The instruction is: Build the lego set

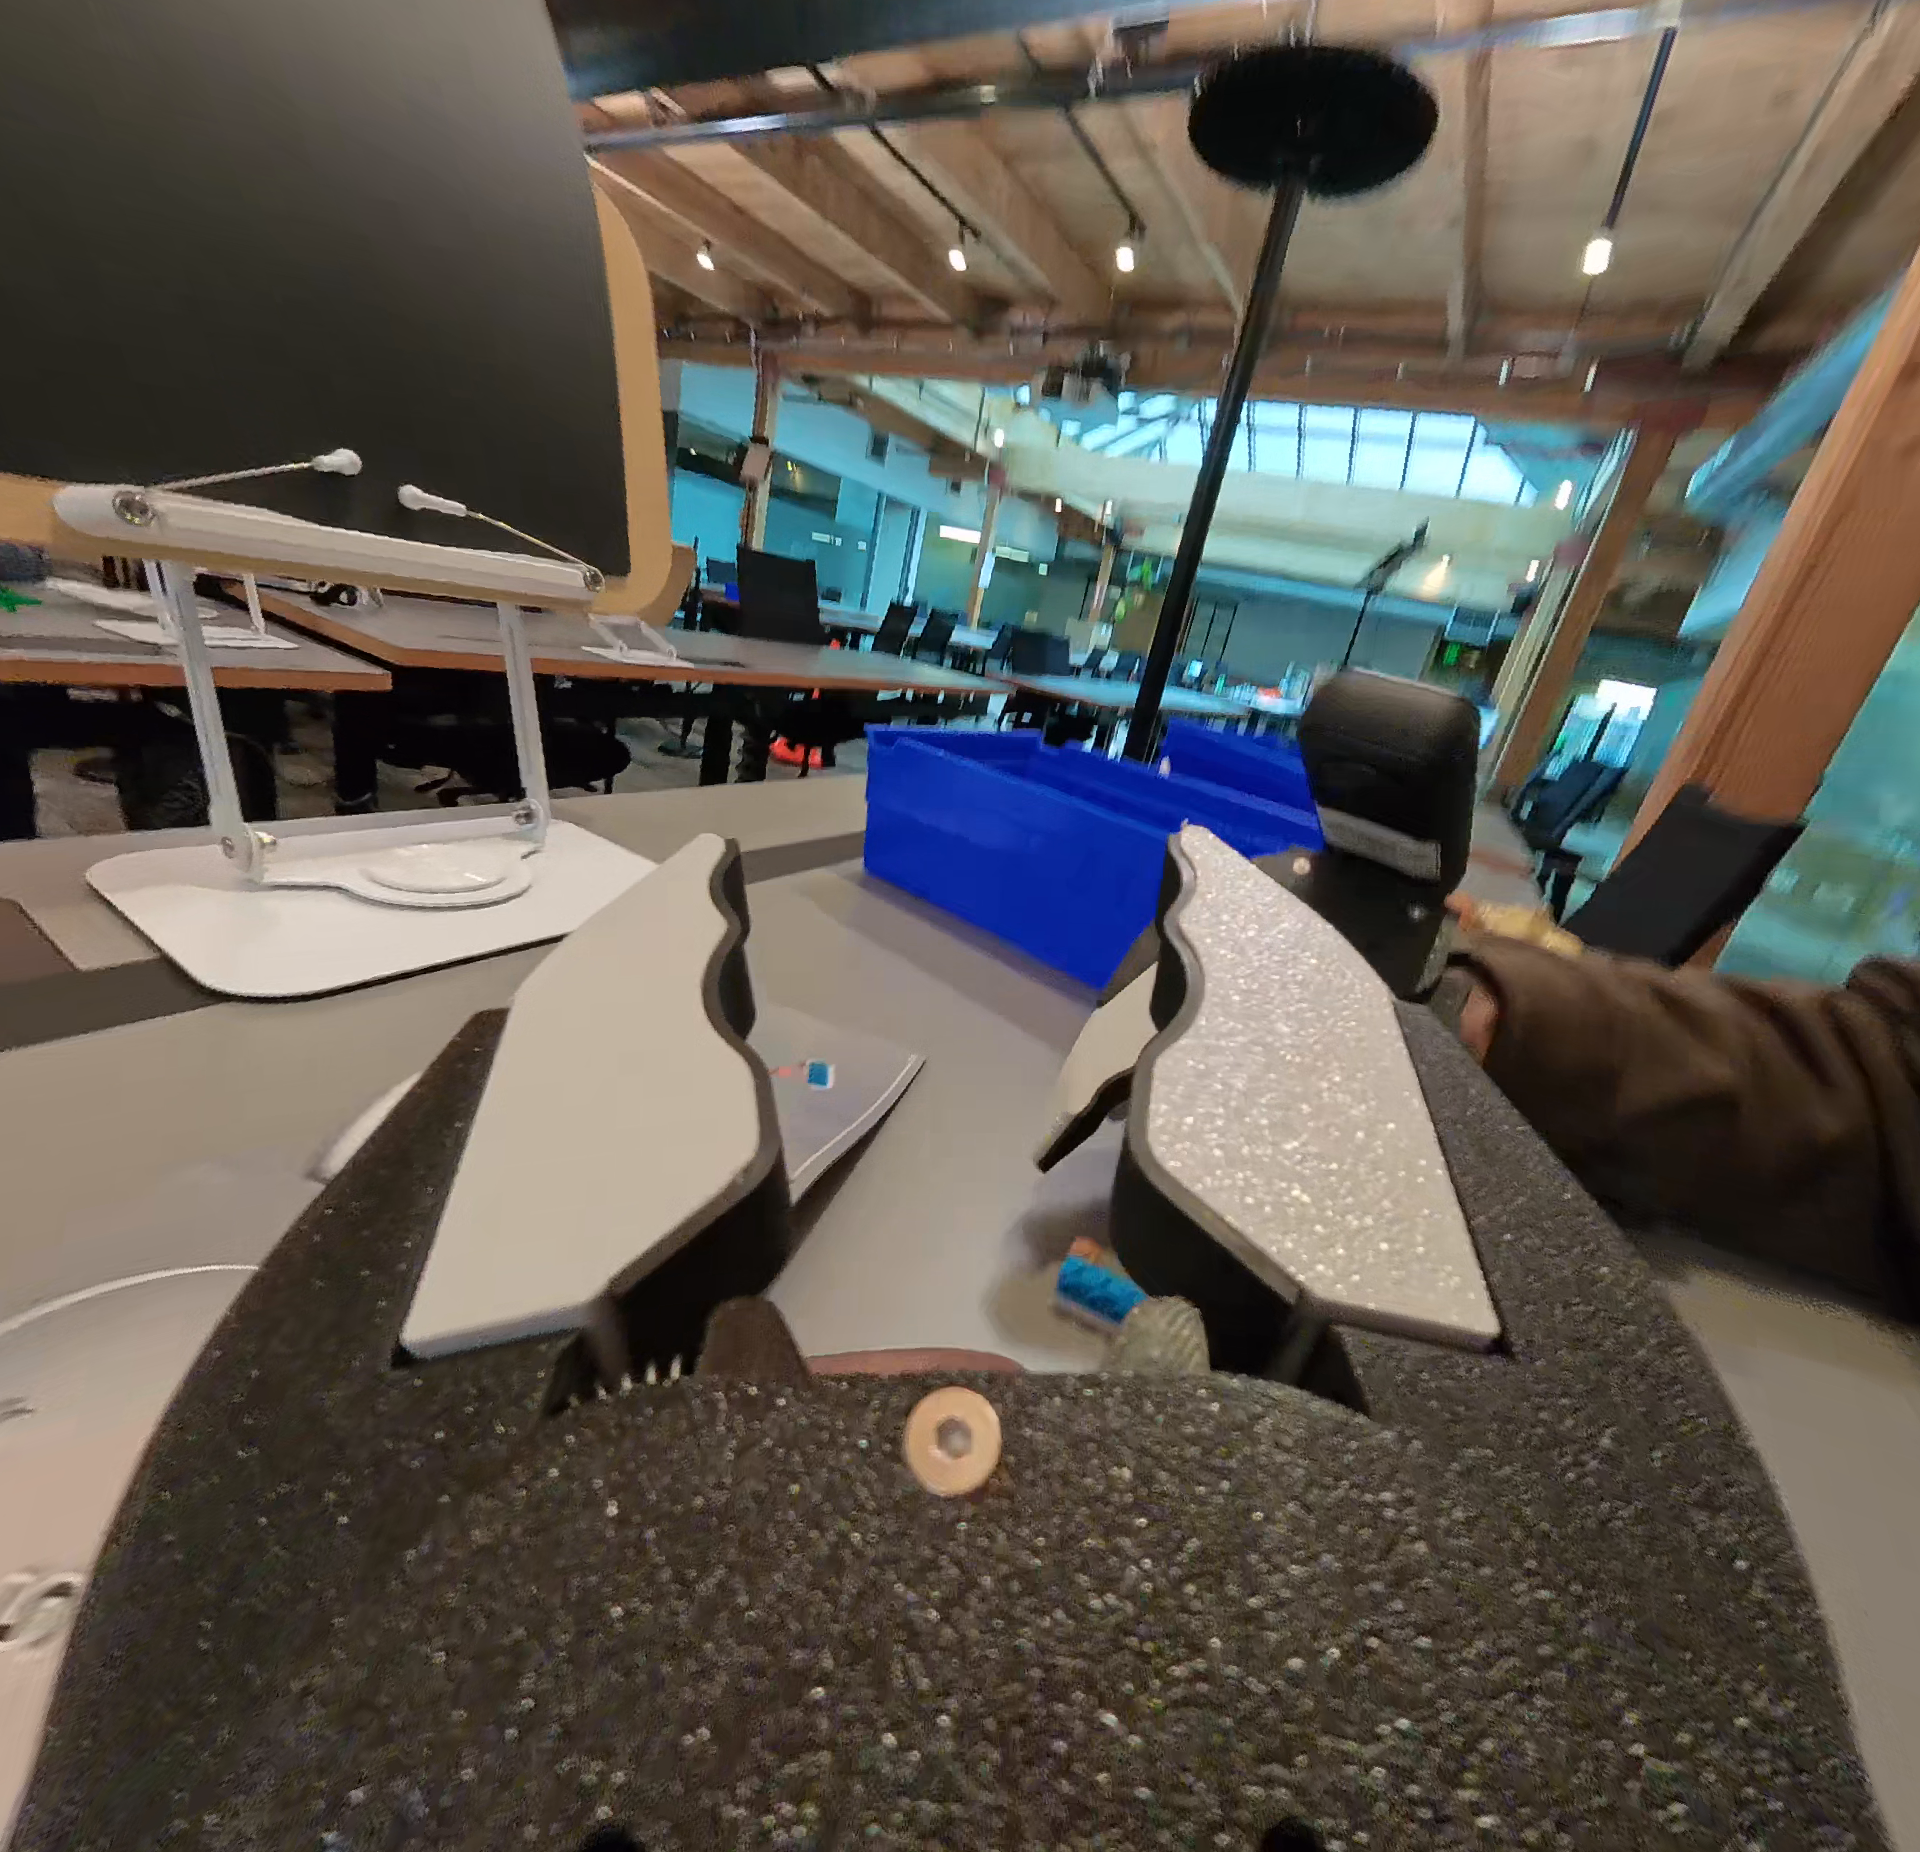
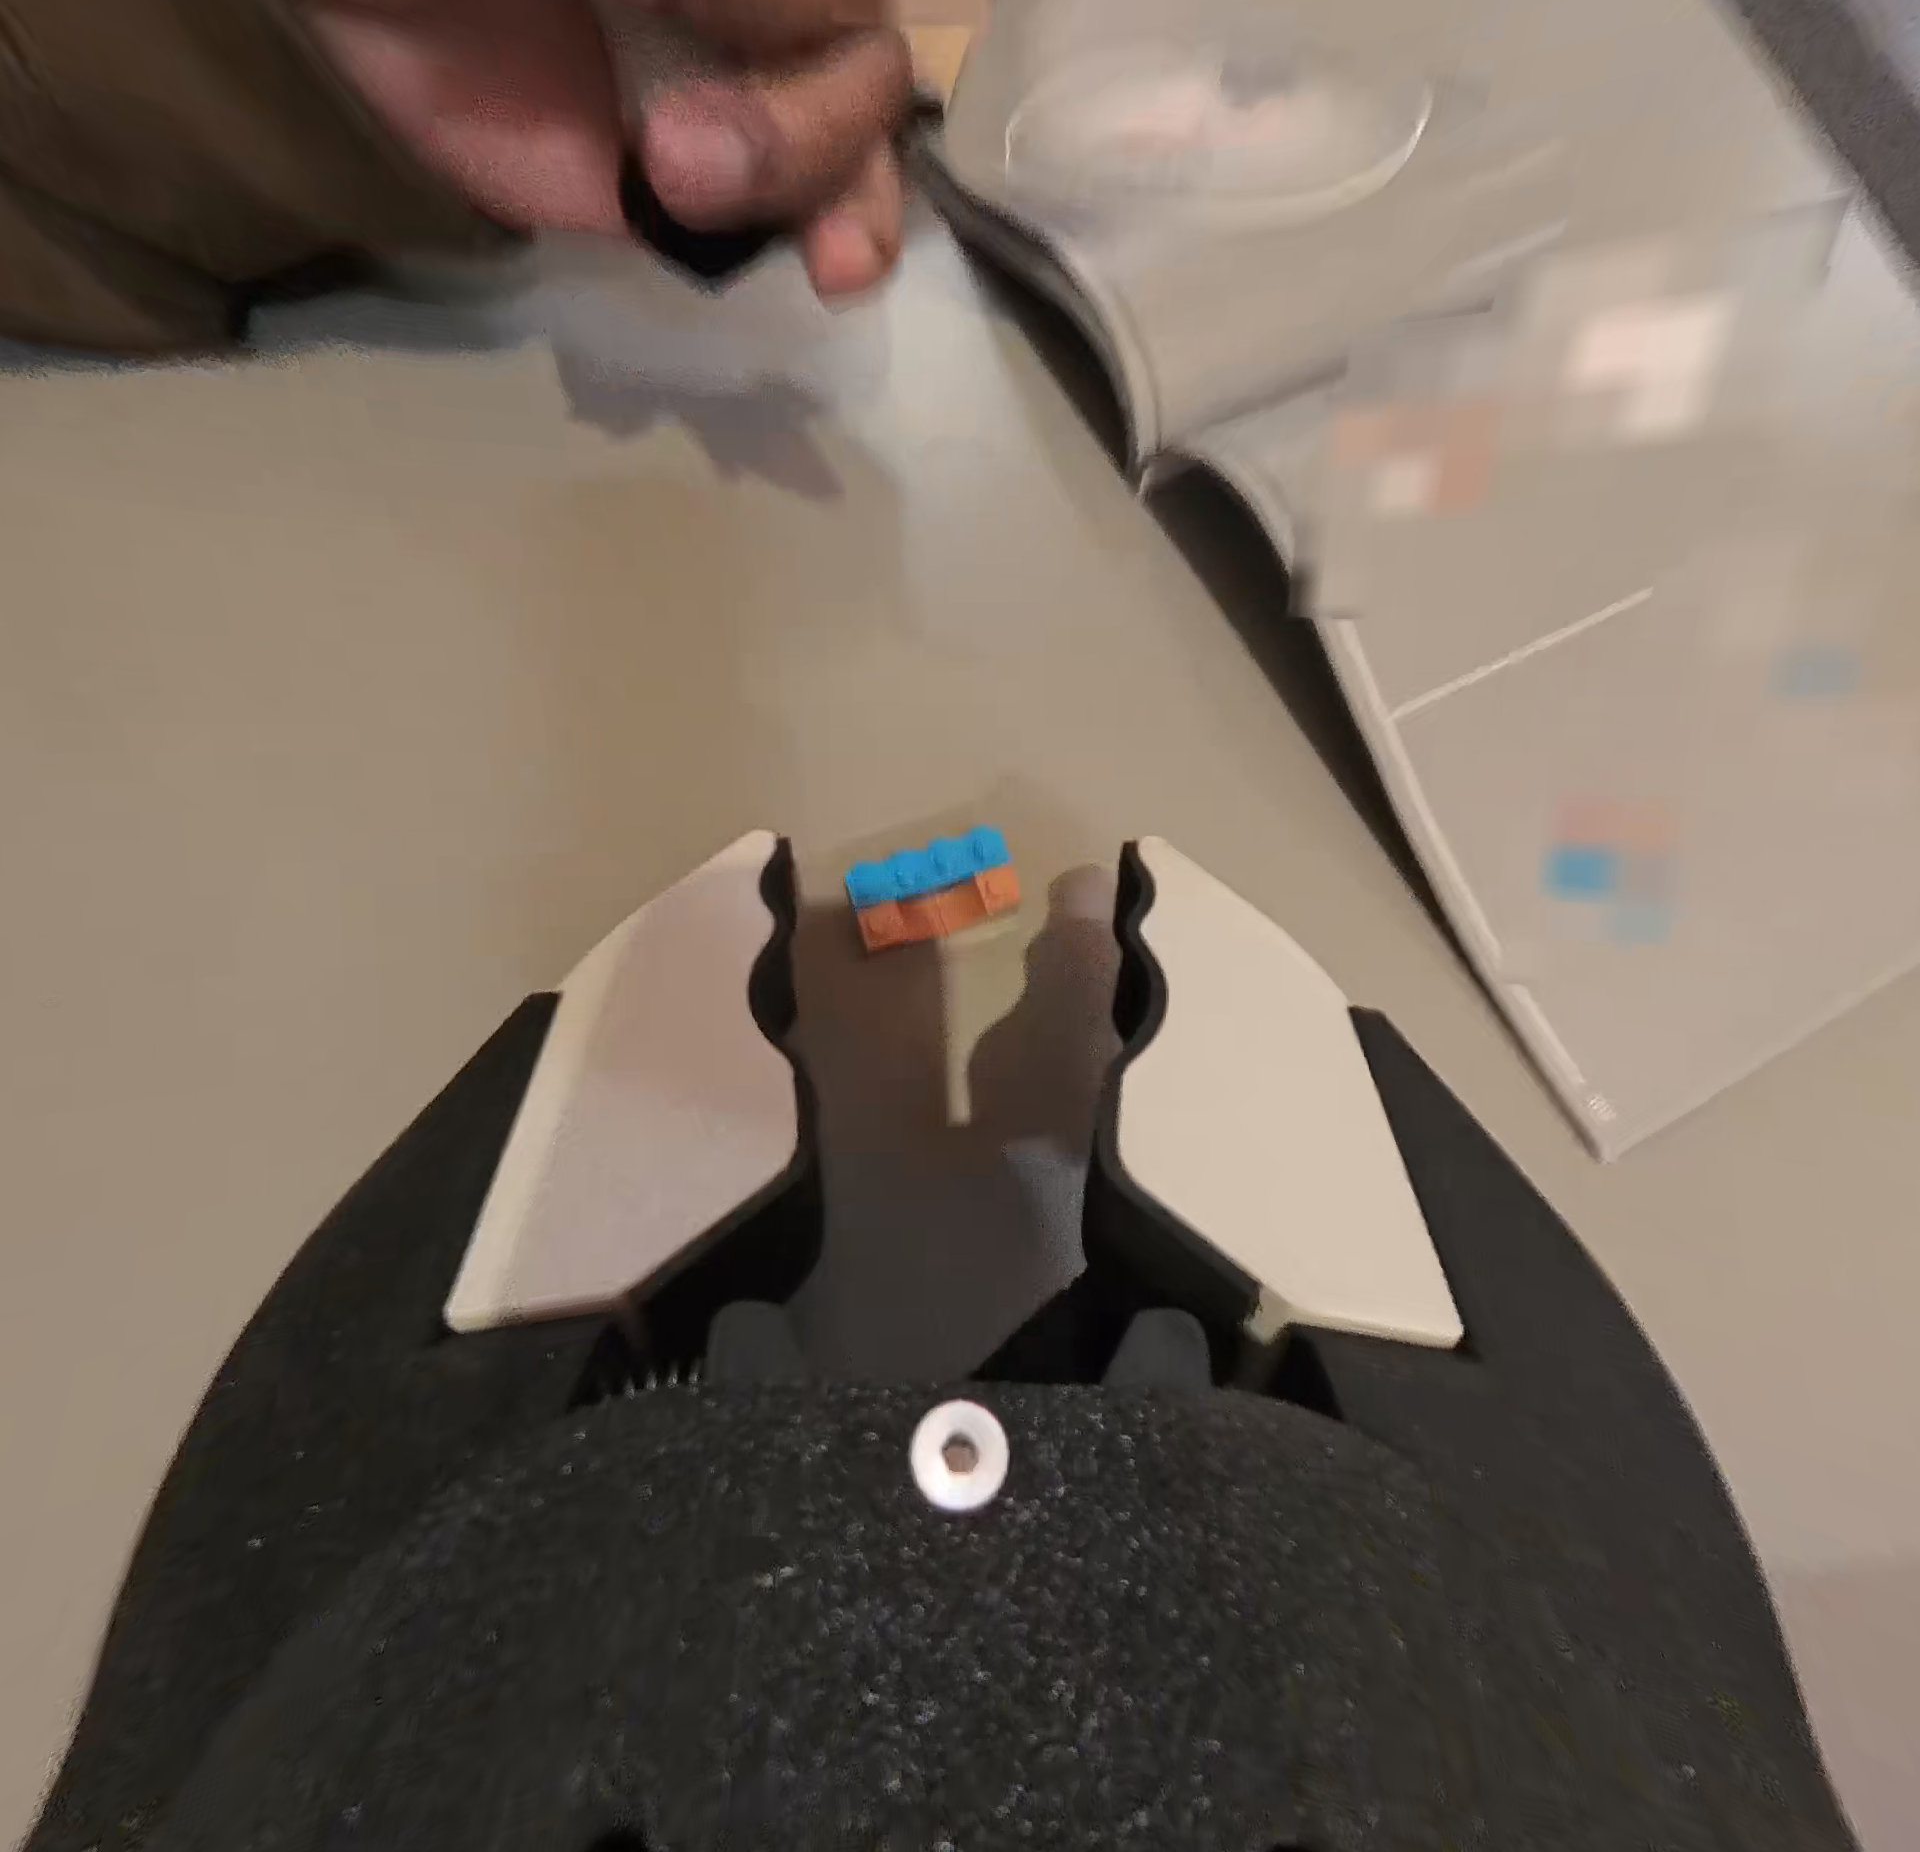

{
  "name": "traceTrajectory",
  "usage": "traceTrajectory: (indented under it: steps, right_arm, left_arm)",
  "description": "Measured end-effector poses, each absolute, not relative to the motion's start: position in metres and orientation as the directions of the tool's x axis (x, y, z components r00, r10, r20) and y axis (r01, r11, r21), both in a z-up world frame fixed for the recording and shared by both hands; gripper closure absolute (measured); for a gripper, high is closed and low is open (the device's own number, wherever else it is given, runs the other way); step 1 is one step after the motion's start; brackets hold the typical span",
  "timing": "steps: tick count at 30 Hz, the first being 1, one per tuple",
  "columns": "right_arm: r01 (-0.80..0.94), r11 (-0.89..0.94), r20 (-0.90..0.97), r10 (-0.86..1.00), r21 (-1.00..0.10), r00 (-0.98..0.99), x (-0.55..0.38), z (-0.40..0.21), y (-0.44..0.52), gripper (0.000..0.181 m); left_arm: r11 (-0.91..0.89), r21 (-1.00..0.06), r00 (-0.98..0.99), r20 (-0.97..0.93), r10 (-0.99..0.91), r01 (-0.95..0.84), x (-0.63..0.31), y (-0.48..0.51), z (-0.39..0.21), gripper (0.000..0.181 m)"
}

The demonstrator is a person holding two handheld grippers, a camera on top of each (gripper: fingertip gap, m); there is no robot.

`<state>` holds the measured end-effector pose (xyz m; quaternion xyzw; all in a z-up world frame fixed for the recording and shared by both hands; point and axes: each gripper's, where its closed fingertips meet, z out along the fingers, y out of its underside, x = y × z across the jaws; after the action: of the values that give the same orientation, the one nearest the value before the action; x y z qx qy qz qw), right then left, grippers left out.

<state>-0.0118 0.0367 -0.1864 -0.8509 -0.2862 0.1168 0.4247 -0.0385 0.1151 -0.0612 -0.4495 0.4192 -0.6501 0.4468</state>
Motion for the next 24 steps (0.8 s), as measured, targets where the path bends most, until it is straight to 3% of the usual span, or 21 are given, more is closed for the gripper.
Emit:
traceTrajectory:
  steps: [5,9,12,16,21,24]
  right_arm:
    - [0.272,-0.315,0.023,0.613,-0.909,0.790,-0.049,-0.142,0.039,0.133]
    - [0.150,-0.287,-0.080,0.655,-0.946,0.752,-0.091,-0.129,0.038,0.132]
    - [0.115,-0.278,-0.104,0.662,-0.954,0.742,-0.105,-0.126,0.036,0.133]
    - [0.199,-0.293,-0.073,0.709,-0.935,0.702,-0.115,-0.133,0.025,0.143]
    - [0.228,-0.378,-0.163,0.763,-0.897,0.626,-0.124,-0.140,0.008,0.138]
    - [0.233,-0.404,-0.205,0.786,-0.885,0.583,-0.129,-0.139,-0.002,0.131]
  left_arm:
    - [-0.603,-0.726,-0.277,0.536,-0.797,0.331,-0.042,0.117,-0.040,0.106]
    - [-0.701,-0.583,-0.350,0.609,-0.712,0.411,-0.043,0.103,-0.020,0.105]
    - [-0.701,-0.553,-0.364,0.603,-0.710,0.450,-0.045,0.091,-0.011,0.104]
    - [-0.675,-0.547,-0.363,0.575,-0.733,0.495,-0.052,0.083,-0.009,0.103]
    - [-0.679,-0.562,-0.409,0.543,-0.733,0.472,-0.057,0.066,-0.007,0.095]
    - [-0.632,-0.622,-0.423,0.472,-0.774,0.462,-0.062,0.051,0.001,0.105]
